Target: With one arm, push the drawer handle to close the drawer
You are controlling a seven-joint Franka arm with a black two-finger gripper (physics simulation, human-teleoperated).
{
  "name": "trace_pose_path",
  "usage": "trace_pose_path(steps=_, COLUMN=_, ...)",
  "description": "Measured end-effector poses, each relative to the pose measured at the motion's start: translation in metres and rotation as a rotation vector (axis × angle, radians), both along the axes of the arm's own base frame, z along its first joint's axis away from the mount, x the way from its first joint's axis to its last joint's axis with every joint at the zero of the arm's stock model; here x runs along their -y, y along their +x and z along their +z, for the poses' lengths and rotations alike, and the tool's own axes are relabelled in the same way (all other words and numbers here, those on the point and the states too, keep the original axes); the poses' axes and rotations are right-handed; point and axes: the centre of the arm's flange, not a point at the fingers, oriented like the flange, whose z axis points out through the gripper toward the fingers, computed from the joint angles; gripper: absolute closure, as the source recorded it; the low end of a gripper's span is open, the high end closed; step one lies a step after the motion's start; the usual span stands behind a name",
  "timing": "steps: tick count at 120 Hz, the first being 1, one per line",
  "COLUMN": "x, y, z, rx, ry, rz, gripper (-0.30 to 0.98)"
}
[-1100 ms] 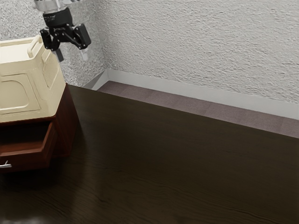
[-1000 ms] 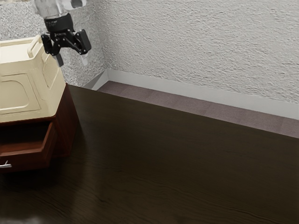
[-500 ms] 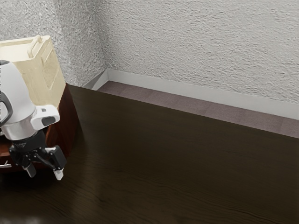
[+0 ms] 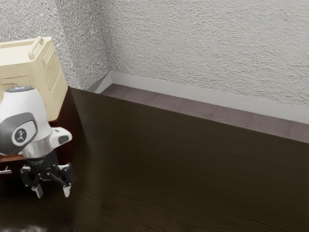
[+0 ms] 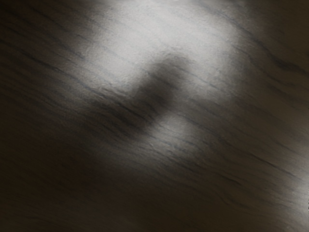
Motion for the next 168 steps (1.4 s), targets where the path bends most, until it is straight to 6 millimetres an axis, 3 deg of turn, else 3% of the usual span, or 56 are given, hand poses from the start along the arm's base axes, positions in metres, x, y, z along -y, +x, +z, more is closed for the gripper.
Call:
trace_pose_path(steps=21, x=-0.009, y=-0.007, z=-0.034, rx=0.001, ry=-0.014, rz=-0.030, gripper=0.20)
trace_pose_path(steps=32, x=-0.021, y=-0.008, z=-0.037, rx=0.035, ry=-0.026, rz=-0.035, gripper=0.22)
trace_pose_path(steps=63, x=-0.105, y=-0.021, z=-0.027, rx=0.107, ry=-0.005, rz=-0.018, gripper=0.25)
trace_pose_path(steps=80, x=-0.118, y=-0.022, z=-0.025, rx=0.114, ry=0.059, rz=-0.089, gripper=0.27)
trace_pose_path(steps=99, x=-0.119, y=-0.029, z=0.014, rx=0.204, ry=0.133, rz=-0.145, gripper=0.35)
trace_pose_path(steps=112, x=-0.125, y=-0.044, z=0.030, rx=0.215, ry=0.153, rz=-0.133, gripper=0.39)
trace_pose_path(steps=168, x=-0.172, y=-0.083, z=0.026, rx=0.127, ry=0.130, rz=-0.040, gripper=0.57)
